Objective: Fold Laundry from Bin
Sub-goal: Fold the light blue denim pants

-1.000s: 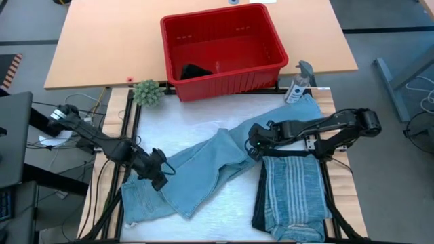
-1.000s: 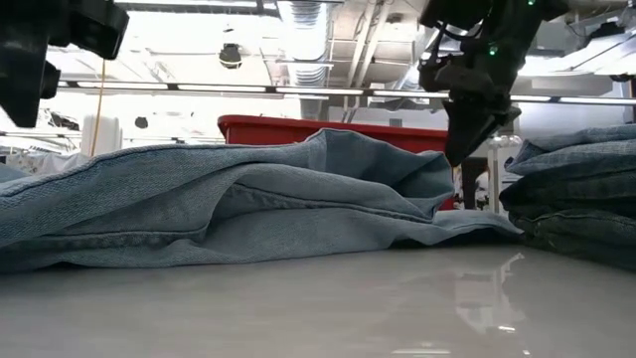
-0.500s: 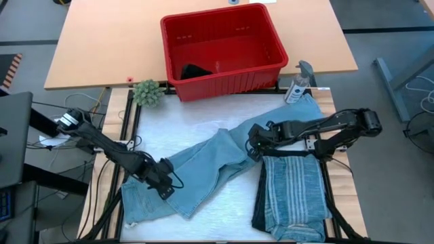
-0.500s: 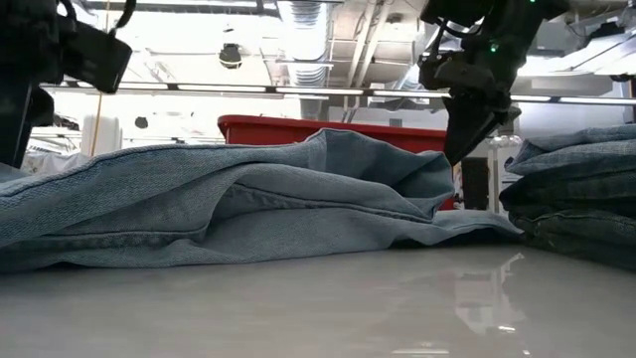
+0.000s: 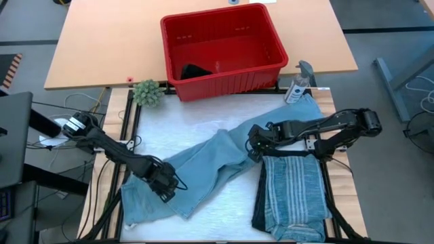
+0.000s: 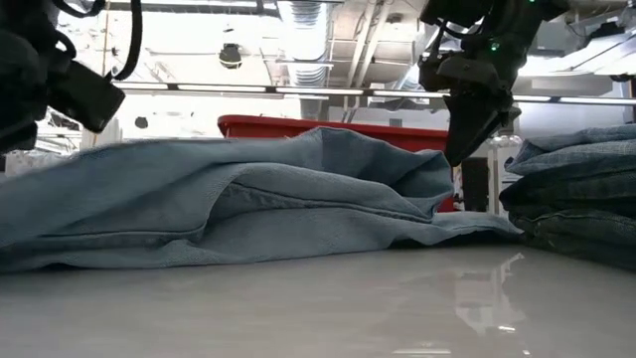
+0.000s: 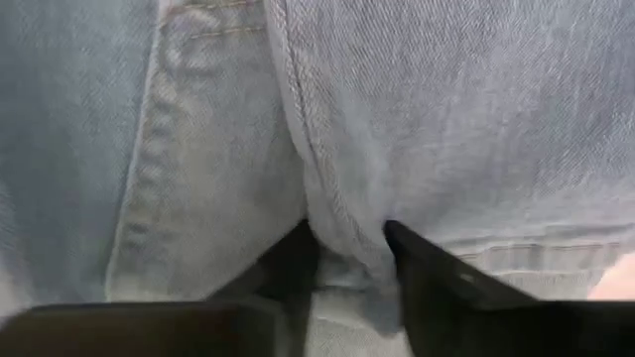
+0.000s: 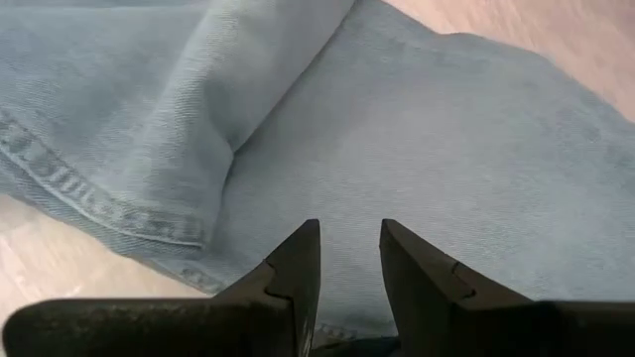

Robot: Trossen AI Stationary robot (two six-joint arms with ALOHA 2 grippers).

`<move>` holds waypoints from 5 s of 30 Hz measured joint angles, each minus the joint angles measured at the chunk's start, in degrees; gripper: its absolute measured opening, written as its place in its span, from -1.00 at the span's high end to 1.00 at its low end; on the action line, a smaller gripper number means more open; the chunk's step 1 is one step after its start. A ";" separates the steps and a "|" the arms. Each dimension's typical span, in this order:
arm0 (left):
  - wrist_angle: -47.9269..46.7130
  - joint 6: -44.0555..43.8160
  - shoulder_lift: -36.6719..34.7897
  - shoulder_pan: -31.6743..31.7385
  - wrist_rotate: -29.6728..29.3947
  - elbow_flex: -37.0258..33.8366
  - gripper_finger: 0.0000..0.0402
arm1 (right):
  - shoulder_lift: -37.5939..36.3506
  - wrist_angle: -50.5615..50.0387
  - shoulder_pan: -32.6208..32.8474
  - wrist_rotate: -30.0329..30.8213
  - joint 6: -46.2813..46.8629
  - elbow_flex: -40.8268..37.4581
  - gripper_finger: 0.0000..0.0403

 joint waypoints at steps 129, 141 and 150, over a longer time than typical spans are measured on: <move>-5.07 42.67 4.07 20.39 -23.29 9.62 0.43 | 5.80 42.13 -13.95 -17.54 -12.15 -10.05 0.90; 12.32 36.44 3.20 20.40 -17.34 -7.51 0.43 | 14.76 35.59 -14.97 -17.84 -10.95 -10.23 0.92; 13.94 37.65 2.27 20.51 -17.80 -8.86 0.43 | 0.20 33.07 -12.95 -18.78 -11.89 -10.20 0.92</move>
